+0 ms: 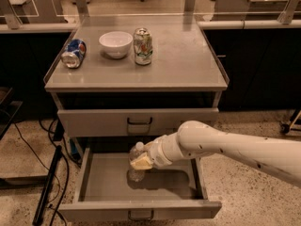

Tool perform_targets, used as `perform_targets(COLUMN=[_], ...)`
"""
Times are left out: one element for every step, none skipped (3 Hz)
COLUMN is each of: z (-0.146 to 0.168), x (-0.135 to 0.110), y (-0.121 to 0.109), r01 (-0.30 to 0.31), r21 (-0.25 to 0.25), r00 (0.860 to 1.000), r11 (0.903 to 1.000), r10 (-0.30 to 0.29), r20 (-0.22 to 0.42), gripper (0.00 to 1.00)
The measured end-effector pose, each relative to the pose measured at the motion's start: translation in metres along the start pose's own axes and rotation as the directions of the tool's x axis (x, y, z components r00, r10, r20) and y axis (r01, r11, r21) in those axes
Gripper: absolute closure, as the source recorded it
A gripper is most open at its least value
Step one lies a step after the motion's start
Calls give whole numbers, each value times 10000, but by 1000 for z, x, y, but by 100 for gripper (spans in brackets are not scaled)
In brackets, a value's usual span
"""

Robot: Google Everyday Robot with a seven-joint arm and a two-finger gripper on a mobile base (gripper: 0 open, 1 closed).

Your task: Pick water bottle from middle drawer and place on counter

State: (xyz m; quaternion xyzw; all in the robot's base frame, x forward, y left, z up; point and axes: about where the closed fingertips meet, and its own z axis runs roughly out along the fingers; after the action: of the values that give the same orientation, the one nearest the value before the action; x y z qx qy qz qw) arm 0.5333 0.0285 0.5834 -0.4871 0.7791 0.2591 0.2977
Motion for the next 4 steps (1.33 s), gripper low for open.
perform_targets(z=[-17,-58,-100,-105], x=[-1,-6,-23,-27], y=[-1,1,2,1], r01=[-279,-497,-307,-240], r21=[178,803,1566,1669], r00=[9995,9984,9994,9996], r11=[9995,9955,9872,9857], r10=[281,517,327,260], r20=[-156,-229,-102,-98], gripper=[100,100,100,100])
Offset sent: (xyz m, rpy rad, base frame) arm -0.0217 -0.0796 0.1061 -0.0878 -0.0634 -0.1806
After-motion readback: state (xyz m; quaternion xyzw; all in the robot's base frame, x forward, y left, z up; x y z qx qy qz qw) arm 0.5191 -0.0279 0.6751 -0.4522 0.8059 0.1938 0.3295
